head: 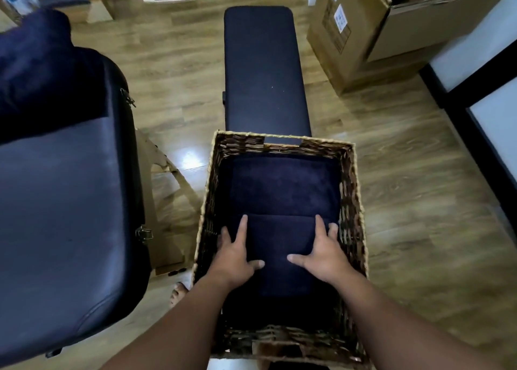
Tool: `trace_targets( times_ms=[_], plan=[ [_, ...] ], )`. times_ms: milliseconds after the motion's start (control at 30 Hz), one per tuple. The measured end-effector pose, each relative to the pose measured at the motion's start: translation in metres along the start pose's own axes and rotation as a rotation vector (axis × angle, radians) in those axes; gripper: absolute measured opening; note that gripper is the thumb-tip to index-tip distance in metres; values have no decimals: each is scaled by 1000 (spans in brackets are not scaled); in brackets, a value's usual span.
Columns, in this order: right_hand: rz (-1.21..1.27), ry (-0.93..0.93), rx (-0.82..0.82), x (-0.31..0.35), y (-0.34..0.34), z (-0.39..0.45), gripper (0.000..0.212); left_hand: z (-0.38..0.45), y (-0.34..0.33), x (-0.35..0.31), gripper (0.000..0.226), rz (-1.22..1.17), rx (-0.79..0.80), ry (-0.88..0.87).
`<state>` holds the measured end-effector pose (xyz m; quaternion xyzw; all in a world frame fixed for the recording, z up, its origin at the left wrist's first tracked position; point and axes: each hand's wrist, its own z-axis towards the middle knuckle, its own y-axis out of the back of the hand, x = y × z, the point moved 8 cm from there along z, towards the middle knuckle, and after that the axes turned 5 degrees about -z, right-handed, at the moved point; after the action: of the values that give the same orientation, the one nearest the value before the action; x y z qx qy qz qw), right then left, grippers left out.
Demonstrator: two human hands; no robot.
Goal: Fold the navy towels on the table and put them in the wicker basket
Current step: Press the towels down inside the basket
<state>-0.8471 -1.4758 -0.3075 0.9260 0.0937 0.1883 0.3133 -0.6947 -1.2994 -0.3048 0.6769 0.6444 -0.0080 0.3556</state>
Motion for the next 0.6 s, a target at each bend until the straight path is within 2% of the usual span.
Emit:
trace_targets(
  times_ms=[167,300,367,467,600],
  plan=[
    [-76,-29,53,8,-2,-8,127,-12,1,-5,111,95,9,35],
    [-66,-20,-49,39,24,-34,99,-46,49,-25,67,43,-107,-45],
    [-33,91,-55,79,35,-56,84,-67,86,-33,47,-15,-234,-100],
    [18,237,-42,146,47,-87,66,-92,141,-30,30,-91,-378,-101],
    [21,383,-74,248,63,-117,52,-123,230,2,23,-89,-535,-92]
  ],
)
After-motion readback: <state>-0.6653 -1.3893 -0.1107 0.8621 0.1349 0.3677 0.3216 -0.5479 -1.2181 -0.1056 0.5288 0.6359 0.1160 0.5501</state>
